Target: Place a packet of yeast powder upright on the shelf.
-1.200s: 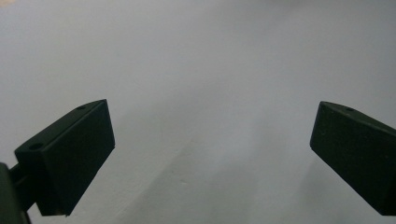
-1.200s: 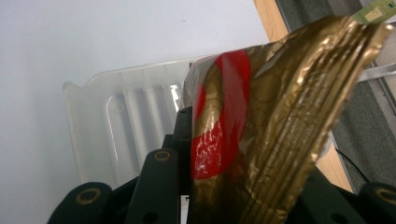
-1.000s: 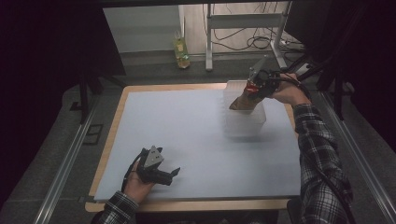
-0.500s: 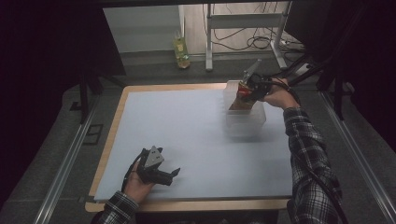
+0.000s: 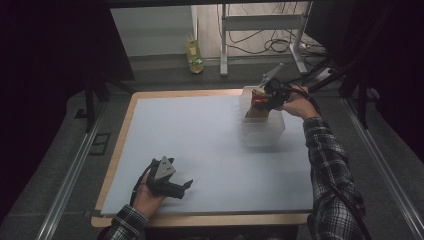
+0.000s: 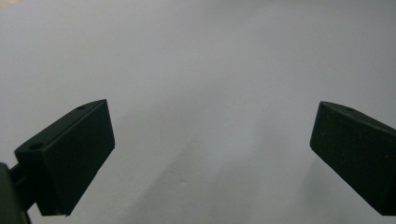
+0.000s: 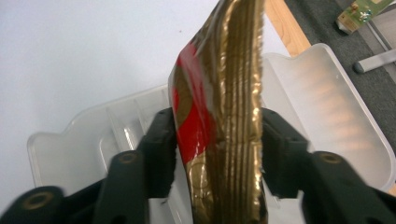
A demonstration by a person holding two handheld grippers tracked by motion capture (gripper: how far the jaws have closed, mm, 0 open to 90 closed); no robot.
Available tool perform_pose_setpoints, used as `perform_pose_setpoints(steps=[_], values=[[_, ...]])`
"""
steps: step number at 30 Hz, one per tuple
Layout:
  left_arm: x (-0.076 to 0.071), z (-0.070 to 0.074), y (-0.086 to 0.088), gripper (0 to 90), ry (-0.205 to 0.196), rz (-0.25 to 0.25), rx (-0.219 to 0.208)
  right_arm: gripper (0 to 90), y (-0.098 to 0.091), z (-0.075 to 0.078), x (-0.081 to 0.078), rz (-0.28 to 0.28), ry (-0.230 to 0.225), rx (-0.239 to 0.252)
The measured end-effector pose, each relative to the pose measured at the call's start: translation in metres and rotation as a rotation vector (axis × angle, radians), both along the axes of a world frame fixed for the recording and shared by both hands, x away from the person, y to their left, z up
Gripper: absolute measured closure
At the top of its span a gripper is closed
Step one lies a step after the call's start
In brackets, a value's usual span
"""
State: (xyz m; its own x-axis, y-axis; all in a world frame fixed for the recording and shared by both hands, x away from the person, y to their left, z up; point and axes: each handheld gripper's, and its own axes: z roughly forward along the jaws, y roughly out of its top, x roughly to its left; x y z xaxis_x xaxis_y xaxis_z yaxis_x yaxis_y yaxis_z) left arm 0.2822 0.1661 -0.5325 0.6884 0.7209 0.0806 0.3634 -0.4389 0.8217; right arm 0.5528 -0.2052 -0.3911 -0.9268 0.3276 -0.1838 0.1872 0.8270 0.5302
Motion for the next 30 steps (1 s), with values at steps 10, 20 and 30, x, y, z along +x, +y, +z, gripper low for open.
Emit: perform_pose_setpoints(steps=[10, 20, 30], values=[[0.000, 0.000, 0.000, 0.0, 0.003, 0.000, 0.003, 24.1, 0.005, 0.002, -0.003, -0.076, -0.010, 0.045], [0.000, -0.001, -0.001, 0.0, 0.004, -0.004, 0.010, 11.2, 0.009, 0.005, -0.007, -0.120, 0.023, 0.115], [0.000, 0.000, 0.000, 0.0, 0.000, 0.001, 0.007, 5.7, 0.018, 0.006, -0.012, -0.173, 0.041, 0.174]])
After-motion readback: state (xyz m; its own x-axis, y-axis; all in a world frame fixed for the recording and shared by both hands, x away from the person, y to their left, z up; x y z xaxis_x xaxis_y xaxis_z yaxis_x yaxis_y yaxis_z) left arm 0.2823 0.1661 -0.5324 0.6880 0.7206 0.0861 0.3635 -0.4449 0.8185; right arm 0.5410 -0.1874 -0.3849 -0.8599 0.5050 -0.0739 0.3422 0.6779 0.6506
